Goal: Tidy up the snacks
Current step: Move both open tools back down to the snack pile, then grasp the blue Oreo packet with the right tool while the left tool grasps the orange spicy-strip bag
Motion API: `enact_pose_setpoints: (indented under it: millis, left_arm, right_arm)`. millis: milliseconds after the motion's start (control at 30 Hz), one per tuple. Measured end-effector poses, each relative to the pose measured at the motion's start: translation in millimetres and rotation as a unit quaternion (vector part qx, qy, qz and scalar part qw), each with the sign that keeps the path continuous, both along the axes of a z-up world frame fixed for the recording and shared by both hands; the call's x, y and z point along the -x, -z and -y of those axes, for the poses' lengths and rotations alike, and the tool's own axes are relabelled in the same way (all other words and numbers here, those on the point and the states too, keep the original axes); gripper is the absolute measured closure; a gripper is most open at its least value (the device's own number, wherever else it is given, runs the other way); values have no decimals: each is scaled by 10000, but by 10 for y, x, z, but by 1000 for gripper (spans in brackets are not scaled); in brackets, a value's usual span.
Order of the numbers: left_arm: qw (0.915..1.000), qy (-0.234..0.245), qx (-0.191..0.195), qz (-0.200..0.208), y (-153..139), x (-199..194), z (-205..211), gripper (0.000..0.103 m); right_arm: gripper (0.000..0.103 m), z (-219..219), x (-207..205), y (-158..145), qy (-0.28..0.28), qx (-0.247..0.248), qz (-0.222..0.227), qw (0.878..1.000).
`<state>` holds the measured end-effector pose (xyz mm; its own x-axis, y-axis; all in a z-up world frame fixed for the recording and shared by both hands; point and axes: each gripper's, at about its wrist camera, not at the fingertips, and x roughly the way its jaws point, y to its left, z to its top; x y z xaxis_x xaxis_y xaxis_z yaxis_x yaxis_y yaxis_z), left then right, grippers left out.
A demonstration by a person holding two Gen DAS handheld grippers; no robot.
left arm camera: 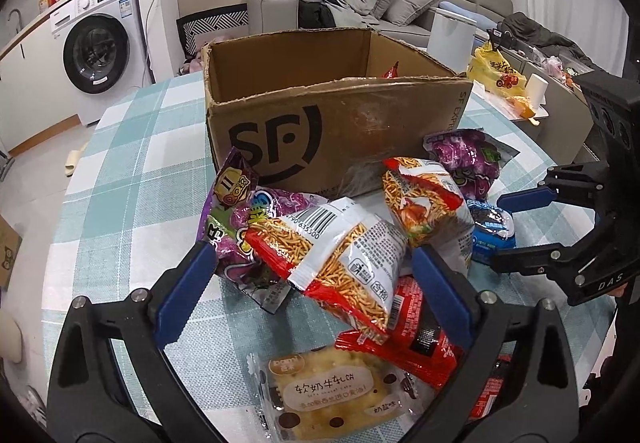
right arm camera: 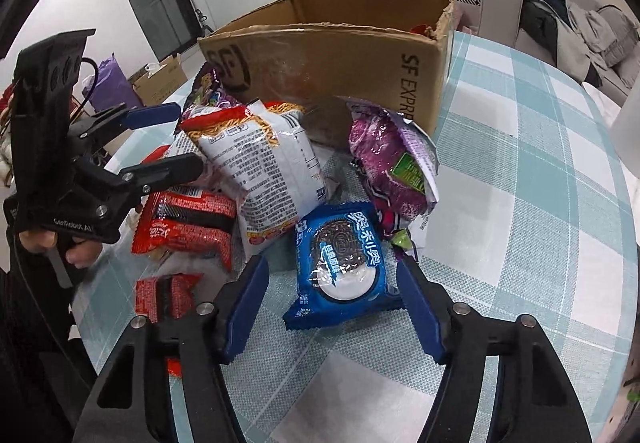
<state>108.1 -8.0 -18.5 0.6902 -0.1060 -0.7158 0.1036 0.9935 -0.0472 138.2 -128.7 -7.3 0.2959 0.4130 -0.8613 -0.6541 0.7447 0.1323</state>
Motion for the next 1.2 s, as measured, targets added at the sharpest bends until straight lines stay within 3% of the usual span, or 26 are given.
enact_pose_setpoints:
  millis: [67, 300, 433, 633, 733, 800, 833, 933, 1200]
  left_arm:
    - [10000, -3, 4, -10, 10, 2, -4, 4]
    - [10000, -21, 9, -5, 25, -6, 0, 4]
    - [10000, -29, 43, 26, 43, -16, -5, 4]
    - [9998, -55, -150, 76, 82, -33, 29, 7]
    - [9996, -38, -230, 142, 91, -23, 53, 13]
    - [9993, 45, -292, 232, 63, -1, 83, 25]
    - [9993, 157, -257, 239, 50, 19, 97, 43]
    - [9988, 321, -257, 264, 14, 59, 142, 57]
    - [9989, 358, -34, 299, -10, 99, 114, 66]
  right_arm:
    - [41, -10, 6, 8, -27, -18, -40, 10000]
    - [42, -78, -6, 101, -20, 50, -112, 9999]
    - [49, -132, -3, 146, -18, 128, -75, 9999]
    - [57, -141, -14, 123, -13, 55, 22, 10000]
    - [58, -127, -30, 101, 1, 9, 54, 10000]
    - [58, -115, -48, 79, 5, -25, 68, 10000]
    - [58, -106, -61, 67, 7, -31, 75, 10000]
    - [59, -103, -81, 49, 13, -55, 88, 9999]
    - [60, -81, -75, 30, 28, -116, 114, 9999]
